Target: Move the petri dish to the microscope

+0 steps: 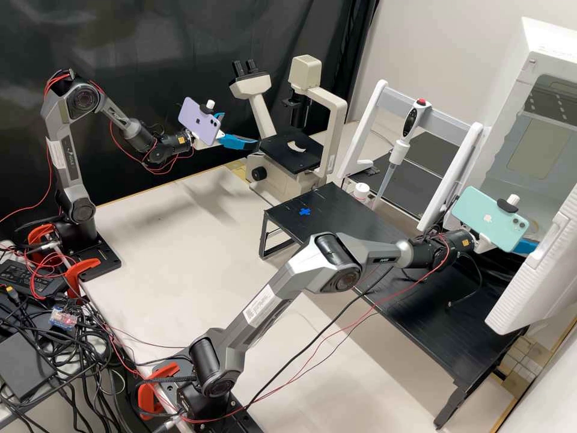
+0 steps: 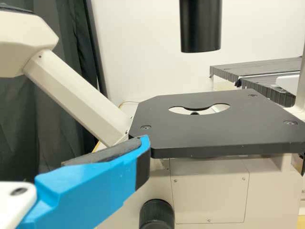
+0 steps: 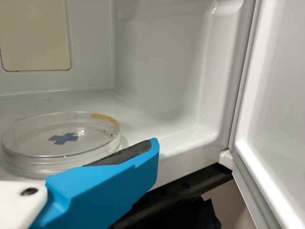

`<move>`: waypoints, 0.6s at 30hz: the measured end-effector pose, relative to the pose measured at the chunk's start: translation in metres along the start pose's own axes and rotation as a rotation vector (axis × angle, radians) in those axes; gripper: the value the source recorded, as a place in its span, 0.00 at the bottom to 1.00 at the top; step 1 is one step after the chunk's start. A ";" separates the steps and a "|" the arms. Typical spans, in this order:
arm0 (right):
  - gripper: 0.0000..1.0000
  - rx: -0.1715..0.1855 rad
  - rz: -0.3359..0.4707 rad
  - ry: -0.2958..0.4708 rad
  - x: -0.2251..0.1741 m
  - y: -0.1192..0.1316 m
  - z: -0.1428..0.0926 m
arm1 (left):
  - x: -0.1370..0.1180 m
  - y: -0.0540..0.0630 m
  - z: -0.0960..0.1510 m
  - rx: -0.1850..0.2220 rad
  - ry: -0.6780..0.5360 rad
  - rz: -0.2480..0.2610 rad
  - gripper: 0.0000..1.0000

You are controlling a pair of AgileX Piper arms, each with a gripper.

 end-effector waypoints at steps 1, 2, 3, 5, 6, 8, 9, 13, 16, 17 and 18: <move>1.00 0.000 0.001 0.003 0.000 0.000 0.000 | 0.000 0.000 0.000 0.000 0.000 0.000 1.00; 1.00 0.000 0.002 0.004 0.000 0.000 0.000 | 0.000 0.000 0.000 0.000 0.000 0.000 1.00; 1.00 0.000 0.002 0.004 0.000 0.000 0.000 | 0.000 0.000 0.000 0.000 0.000 0.000 1.00; 1.00 -0.006 0.005 0.004 0.000 0.001 0.001 | 0.000 0.000 0.000 0.000 0.000 0.000 1.00; 1.00 -0.006 0.008 0.007 0.000 0.001 0.001 | 0.000 0.000 0.000 0.000 0.000 0.000 1.00; 1.00 -0.009 0.017 0.012 -0.001 0.004 0.004 | 0.000 0.000 0.000 0.000 0.000 0.000 1.00; 1.00 -0.012 0.020 0.011 -0.001 0.005 0.004 | 0.000 0.000 0.000 0.000 0.000 0.000 1.00; 1.00 -0.037 0.031 0.005 -0.003 0.011 0.006 | 0.000 0.000 0.000 0.000 0.000 0.000 1.00; 1.00 -0.042 0.037 0.009 -0.003 0.014 0.004 | 0.000 0.000 0.000 0.000 0.000 0.000 1.00; 1.00 -0.043 0.039 0.010 -0.003 0.015 0.003 | 0.000 0.000 0.000 0.000 0.000 0.000 1.00; 1.00 -0.045 0.041 0.013 -0.003 0.016 0.002 | 0.000 0.000 0.000 0.000 0.000 0.000 1.00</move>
